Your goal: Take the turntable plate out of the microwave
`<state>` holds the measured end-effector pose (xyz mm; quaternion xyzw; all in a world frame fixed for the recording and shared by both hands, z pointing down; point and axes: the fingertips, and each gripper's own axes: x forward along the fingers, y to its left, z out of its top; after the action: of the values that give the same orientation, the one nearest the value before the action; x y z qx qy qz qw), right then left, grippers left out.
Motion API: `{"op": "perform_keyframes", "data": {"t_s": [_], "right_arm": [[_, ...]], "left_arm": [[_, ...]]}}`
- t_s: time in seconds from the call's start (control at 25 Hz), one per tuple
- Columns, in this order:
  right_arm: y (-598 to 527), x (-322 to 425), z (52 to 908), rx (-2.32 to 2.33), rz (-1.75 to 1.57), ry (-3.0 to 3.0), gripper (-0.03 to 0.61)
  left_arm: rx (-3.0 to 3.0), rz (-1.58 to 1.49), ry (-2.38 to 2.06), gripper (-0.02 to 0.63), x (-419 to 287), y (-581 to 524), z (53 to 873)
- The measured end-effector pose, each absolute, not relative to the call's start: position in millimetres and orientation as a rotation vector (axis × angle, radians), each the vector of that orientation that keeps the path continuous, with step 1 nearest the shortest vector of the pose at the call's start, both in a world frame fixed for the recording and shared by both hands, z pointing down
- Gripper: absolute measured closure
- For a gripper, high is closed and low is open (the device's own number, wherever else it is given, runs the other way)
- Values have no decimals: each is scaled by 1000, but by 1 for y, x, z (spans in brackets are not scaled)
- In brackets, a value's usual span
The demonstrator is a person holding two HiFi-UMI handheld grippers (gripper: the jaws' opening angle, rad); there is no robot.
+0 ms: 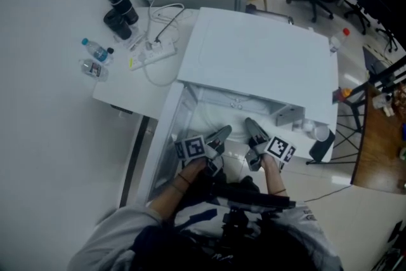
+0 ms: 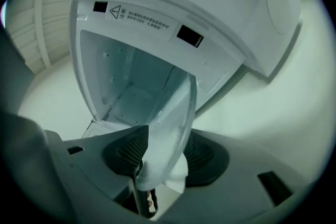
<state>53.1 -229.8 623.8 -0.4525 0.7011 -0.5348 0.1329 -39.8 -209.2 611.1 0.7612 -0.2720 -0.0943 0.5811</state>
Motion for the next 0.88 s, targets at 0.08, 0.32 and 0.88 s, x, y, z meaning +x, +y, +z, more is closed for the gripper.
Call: {"op": "perform_keyframes", "data": {"t_s": [0.08, 0.32, 0.88], "right_arm": [[-235, 51, 624, -1310, -1538, 2029, 388], [-229, 44, 615, -1262, -1503, 2070, 514], [-217, 23, 614, -1210, -1524, 2136, 506]], "left_arm": [[1765, -209, -626, 566, -41, -199, 611], [1739, -199, -668, 558, -50, -189, 615], [1778, -367, -870, 555, -65, -253, 618]]}}
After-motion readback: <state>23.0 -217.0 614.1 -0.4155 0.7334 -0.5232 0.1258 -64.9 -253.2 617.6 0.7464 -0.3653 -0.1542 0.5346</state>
